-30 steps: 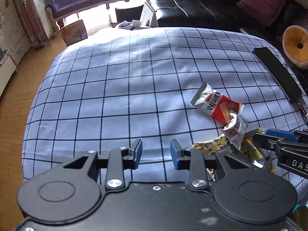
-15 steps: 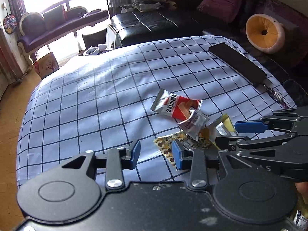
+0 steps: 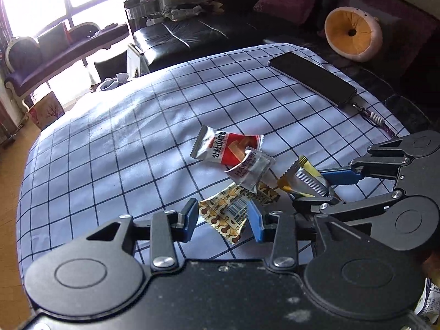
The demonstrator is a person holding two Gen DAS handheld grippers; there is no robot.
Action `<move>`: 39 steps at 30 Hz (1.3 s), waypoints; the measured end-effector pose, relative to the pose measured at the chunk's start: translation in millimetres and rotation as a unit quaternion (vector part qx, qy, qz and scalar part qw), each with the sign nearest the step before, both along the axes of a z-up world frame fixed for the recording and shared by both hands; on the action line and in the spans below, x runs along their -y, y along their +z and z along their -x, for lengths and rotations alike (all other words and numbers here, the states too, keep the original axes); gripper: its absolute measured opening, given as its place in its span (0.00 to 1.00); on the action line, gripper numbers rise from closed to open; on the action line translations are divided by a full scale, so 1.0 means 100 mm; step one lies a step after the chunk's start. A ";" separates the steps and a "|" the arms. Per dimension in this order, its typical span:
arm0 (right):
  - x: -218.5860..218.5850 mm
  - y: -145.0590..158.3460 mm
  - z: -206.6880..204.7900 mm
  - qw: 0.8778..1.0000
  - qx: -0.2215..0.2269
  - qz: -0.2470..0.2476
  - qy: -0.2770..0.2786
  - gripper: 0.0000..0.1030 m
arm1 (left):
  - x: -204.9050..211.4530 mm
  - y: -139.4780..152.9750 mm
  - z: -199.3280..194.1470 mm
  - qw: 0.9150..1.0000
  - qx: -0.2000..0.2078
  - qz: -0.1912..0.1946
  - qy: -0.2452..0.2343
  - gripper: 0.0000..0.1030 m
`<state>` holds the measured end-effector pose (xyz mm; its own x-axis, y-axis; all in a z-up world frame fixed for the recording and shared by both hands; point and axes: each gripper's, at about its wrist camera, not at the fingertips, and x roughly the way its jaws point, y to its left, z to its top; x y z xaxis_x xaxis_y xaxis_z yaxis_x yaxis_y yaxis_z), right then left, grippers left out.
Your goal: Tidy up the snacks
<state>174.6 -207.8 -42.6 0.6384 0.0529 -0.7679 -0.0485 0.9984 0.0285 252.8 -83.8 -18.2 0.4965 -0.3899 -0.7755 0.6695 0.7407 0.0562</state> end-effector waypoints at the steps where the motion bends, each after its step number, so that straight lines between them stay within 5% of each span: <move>1: 0.04 0.01 0.02 1.000 -0.002 -0.006 -0.003 0.43 | 0.02 -0.01 0.01 1.000 0.000 0.000 -0.008 0.41; 11: 0.27 0.15 0.20 0.998 0.005 -0.043 -0.034 0.42 | 0.33 -0.23 0.08 0.996 0.045 -0.043 -0.064 0.49; 26: 0.35 0.20 0.28 0.996 0.013 -0.076 -0.041 0.42 | 0.68 -0.36 -0.17 0.997 0.042 -0.051 -0.032 0.54; 30: 0.35 0.22 0.31 0.996 0.014 -0.081 -0.043 0.42 | 0.68 -0.34 -0.20 0.999 0.014 -0.032 -0.026 0.33; 31: 0.36 0.22 0.32 0.996 0.015 -0.081 -0.043 0.42 | 0.68 -0.34 -0.20 0.999 0.008 -0.030 -0.024 0.14; 39: 0.38 0.33 0.45 0.995 0.029 -0.084 -0.047 0.42 | 0.48 -0.28 -0.11 0.999 -0.034 -0.015 0.027 0.06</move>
<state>129.5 -246.0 -9.3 0.6892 0.1148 -0.7155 0.0389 0.9801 0.1947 263.9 -131.9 -46.3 0.4620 -0.3411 -0.8187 0.6321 0.7741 0.0342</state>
